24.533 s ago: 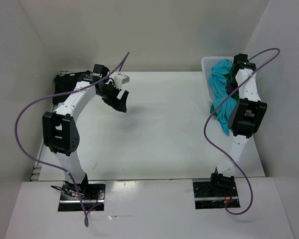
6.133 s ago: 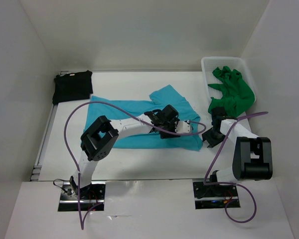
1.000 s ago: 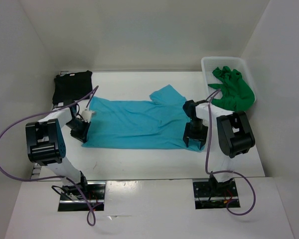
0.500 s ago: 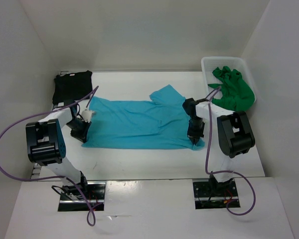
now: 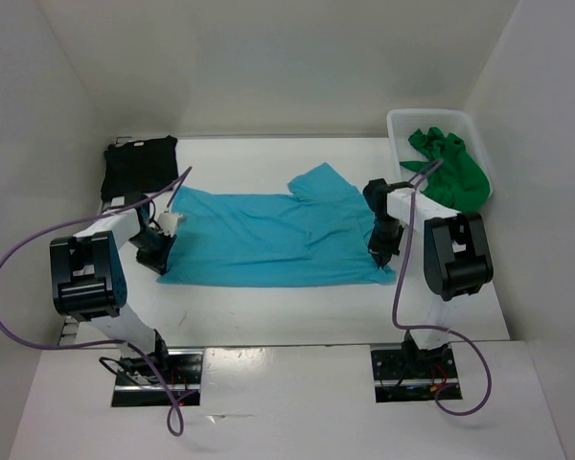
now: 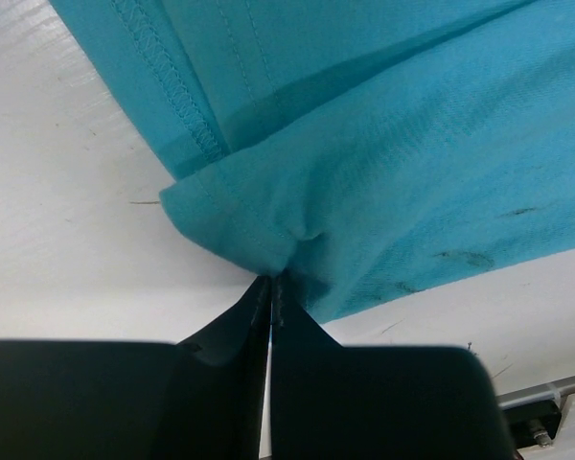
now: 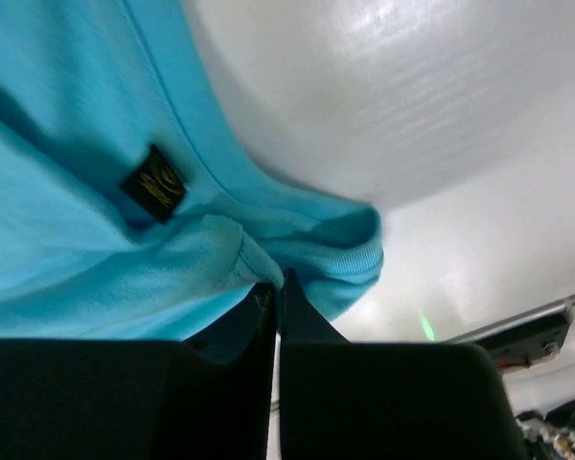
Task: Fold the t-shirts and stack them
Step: Fold the flattened tshirt in 1/3 of the way, then grap the side of the flattened tshirt furthest away from the robot with both arms
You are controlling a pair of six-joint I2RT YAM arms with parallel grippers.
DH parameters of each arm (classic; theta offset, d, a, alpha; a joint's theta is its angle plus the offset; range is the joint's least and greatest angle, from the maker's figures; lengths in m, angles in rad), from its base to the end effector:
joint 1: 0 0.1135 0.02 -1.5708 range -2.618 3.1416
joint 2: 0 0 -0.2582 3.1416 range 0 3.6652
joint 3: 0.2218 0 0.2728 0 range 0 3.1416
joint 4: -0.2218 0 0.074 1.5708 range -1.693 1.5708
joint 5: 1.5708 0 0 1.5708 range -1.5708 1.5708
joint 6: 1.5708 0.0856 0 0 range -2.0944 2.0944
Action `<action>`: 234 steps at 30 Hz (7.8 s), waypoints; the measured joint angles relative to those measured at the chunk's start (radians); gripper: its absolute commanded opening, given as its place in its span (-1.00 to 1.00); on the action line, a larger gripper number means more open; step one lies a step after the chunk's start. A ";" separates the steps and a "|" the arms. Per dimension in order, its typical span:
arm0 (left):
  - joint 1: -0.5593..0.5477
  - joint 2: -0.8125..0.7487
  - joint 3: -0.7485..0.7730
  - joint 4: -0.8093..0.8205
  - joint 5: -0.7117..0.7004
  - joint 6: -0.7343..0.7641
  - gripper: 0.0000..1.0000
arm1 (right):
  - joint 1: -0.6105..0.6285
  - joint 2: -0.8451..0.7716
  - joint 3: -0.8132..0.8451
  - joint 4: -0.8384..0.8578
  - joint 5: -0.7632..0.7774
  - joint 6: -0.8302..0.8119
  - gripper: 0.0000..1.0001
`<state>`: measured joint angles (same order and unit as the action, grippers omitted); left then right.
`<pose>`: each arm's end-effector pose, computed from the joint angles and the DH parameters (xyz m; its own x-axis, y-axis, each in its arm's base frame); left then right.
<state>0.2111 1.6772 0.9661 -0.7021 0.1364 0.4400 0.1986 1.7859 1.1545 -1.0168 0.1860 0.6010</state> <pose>0.3086 0.0542 0.0852 -0.9532 0.2273 -0.1992 0.2424 0.9686 -0.0547 0.3101 0.0463 0.0995 -0.9237 0.3810 -0.0405 0.3812 0.9035 -0.1958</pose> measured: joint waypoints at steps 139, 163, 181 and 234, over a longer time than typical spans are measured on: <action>-0.055 -0.159 -0.074 -0.323 -0.325 0.241 -0.18 | -0.006 -0.544 -0.285 -0.123 -0.111 0.595 0.65; 0.025 0.190 0.552 -0.021 -0.016 -0.090 0.19 | 0.157 0.861 1.578 0.009 0.031 -0.044 0.78; 0.013 0.372 0.611 0.143 -0.011 -0.242 0.50 | 0.213 1.100 1.783 -0.033 0.061 -0.144 -0.58; -0.072 0.120 0.344 0.196 -0.144 0.017 0.32 | 0.360 0.054 0.392 0.210 0.131 -0.083 -1.00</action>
<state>0.1390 1.7969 1.3098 -0.5064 -0.0078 0.4572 0.5587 1.8400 1.5467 -0.8066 0.3168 0.5179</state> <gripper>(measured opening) 0.628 0.006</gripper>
